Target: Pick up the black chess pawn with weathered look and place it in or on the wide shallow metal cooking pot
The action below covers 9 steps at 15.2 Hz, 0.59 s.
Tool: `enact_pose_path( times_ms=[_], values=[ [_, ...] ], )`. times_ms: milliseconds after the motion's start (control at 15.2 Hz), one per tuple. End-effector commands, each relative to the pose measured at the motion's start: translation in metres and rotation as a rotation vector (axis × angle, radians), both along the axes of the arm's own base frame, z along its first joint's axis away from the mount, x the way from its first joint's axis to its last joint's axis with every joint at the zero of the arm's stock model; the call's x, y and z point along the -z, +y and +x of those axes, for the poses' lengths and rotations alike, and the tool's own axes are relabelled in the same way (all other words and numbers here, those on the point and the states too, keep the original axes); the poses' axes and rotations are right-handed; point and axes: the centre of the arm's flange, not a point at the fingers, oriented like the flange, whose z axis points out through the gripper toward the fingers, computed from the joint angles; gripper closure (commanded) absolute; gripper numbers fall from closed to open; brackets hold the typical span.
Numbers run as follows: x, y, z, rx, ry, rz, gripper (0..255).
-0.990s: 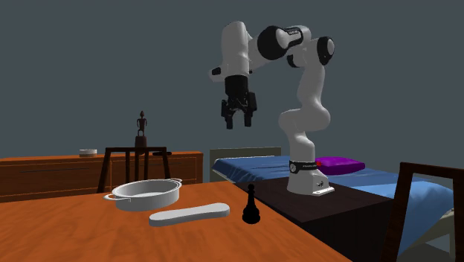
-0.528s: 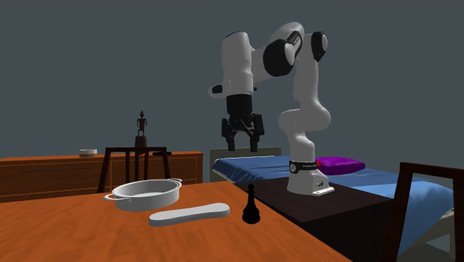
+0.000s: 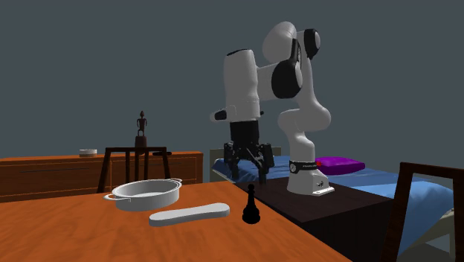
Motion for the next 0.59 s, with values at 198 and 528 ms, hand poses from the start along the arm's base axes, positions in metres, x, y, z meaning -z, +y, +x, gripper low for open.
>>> enact_pose_path(
  times_ms=[198, 528],
  values=[
    [0.028, 0.002, -0.003, -0.003, 0.001, -0.001, 0],
    [0.041, 0.002, -0.004, -0.003, 0.001, -0.001, 0]
  ],
)
